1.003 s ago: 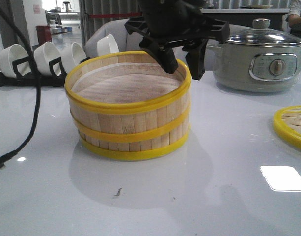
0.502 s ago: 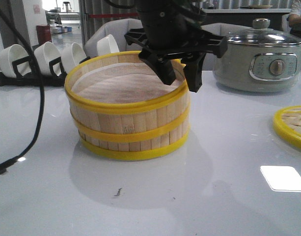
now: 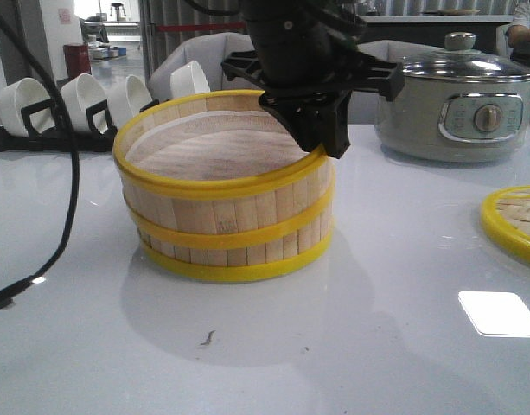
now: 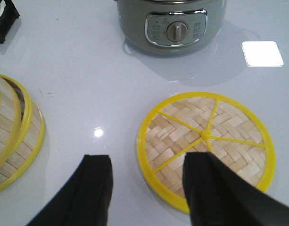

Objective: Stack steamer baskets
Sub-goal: 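Lower the held basket onto the middle basket with the left gripper, then press the upper basket down to seat it with the left gripper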

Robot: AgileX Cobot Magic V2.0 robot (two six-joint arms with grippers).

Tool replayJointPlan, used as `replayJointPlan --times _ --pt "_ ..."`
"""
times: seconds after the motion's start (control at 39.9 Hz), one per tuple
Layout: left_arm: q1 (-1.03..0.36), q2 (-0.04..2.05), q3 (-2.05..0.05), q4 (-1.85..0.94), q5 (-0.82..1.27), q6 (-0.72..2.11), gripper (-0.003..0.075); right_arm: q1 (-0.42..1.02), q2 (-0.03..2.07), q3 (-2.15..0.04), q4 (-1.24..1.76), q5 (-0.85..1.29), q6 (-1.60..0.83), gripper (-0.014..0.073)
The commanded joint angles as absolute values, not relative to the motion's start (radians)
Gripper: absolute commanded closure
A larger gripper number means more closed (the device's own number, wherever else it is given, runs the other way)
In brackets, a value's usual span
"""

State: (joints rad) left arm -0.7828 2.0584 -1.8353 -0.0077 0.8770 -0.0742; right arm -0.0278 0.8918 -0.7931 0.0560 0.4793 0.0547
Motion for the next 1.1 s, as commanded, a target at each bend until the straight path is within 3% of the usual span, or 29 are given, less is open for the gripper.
replayJointPlan --times 0.0,0.18,0.45,1.08 --pt "-0.789 2.002 -1.866 0.000 0.836 -0.071 0.0569 -0.030 0.884 -0.832 0.066 0.407 0.052 0.0148" --pt "-0.789 2.002 -1.866 0.000 0.838 -0.071 0.0562 -0.030 0.884 -0.832 0.075 0.407 0.052 0.0148" --pt "-0.831 2.002 -1.866 0.000 0.842 -0.071 0.0430 -0.030 0.884 -0.832 0.075 0.407 0.052 0.0148" --pt "-0.831 2.002 -1.866 0.000 0.848 -0.071 0.0429 -0.030 0.884 -0.832 0.077 0.407 0.052 0.0148"
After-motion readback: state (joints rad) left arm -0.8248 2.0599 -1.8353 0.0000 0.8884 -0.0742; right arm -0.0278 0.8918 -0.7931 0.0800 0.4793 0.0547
